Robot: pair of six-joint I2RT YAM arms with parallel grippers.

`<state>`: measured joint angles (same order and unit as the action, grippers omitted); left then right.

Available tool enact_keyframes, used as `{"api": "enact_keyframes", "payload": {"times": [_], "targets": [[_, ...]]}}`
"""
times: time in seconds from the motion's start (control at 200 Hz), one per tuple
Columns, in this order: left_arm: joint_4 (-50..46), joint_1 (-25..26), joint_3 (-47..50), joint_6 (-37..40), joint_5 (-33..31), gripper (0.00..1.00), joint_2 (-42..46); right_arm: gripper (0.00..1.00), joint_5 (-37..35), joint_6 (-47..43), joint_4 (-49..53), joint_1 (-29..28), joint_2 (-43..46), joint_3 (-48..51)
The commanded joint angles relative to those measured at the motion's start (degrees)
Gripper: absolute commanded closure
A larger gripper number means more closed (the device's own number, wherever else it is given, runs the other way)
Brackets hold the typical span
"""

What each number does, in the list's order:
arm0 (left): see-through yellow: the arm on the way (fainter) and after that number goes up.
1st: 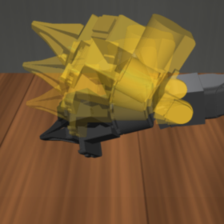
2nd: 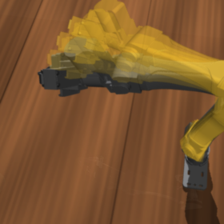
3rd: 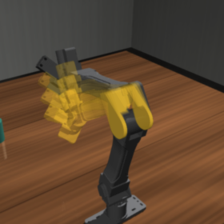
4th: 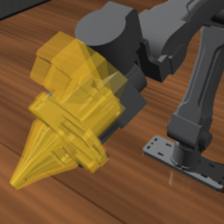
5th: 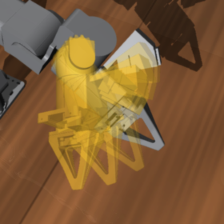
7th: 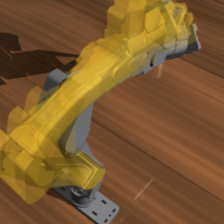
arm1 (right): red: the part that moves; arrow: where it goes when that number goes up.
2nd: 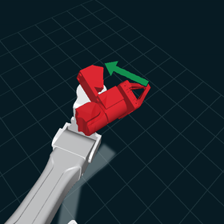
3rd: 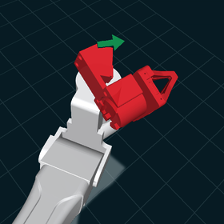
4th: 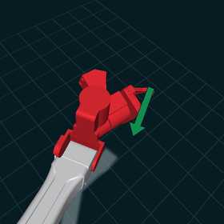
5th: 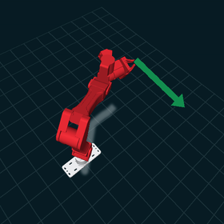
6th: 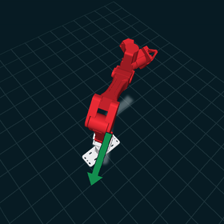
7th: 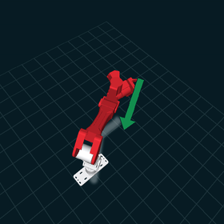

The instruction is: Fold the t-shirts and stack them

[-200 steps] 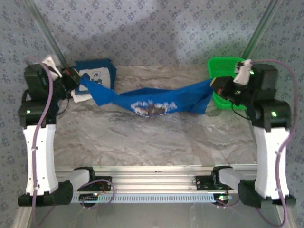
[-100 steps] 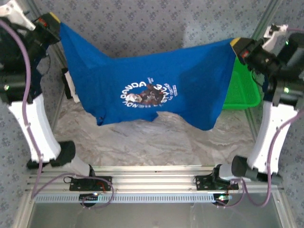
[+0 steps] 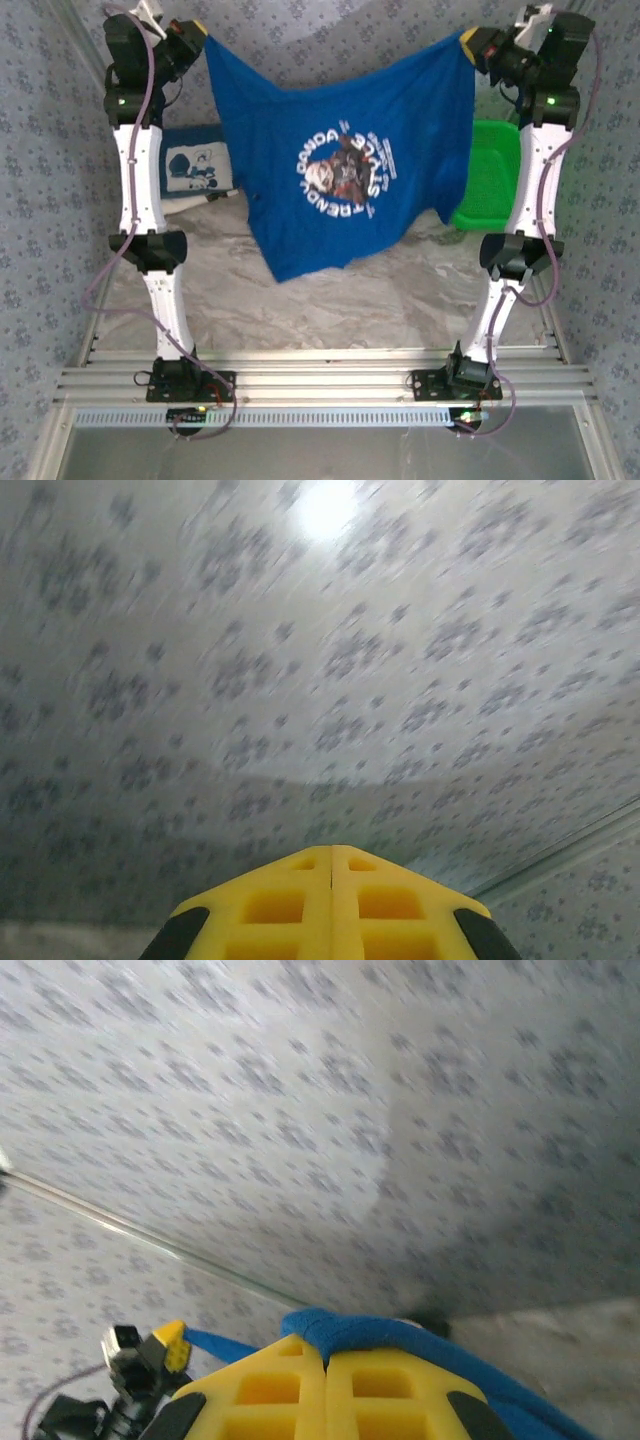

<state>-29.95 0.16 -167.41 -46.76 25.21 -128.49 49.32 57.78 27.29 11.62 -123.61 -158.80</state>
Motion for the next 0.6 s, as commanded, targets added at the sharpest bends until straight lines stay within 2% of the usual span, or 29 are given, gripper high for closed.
{"api": "enact_keyframes", "payload": {"times": [0.0,0.105,0.2,0.31,0.38,0.445,0.48,0.52,0.595], "targets": [[12.37,-2.29,-1.78,1.11,-0.35,1.0,7.01,1.0,2.36,10.33,-11.67,3.14,0.11,-7.09],[13.23,-5.87,-1.86,1.4,1.06,1.0,9.39,1.0,3.85,7.78,-11.51,5.06,5.0,-1.13],[8.94,-8.65,-1.86,5.09,3.81,1.0,12.03,1.0,6.3,2.79,-8.01,7.12,10.49,6.79],[-5.73,-9.19,-1.6,14.98,4.98,1.0,15.16,1.0,8.16,-8.08,1.02,8.74,17.27,18.38],[-17.56,-8.78,-0.75,20.34,3.97,1.0,16.55,1.0,8.2,-19.07,15.26,8.94,20.03,22.58],[-26.87,-7.67,2.55,24.7,2.65,1.0,18.44,1.0,5.39,-27.64,22.48,8.2,23.49,29.17],[-31.46,-6.29,6.42,27.8,-0.58,1.0,20.49,1.0,4.79,-30.61,25.08,7.88,25.55,33.31],[-33.37,-5.64,15.26,28.43,-2.49,1.0,24.17,1.0,4.15,-32.23,25.24,7.59,28.72,41.13],[-27.36,-4.83,39.38,25.8,-6.76,1.0,36.42,1.0,3.3,-32.67,22.07,7.46,36.27,58.26]]}}
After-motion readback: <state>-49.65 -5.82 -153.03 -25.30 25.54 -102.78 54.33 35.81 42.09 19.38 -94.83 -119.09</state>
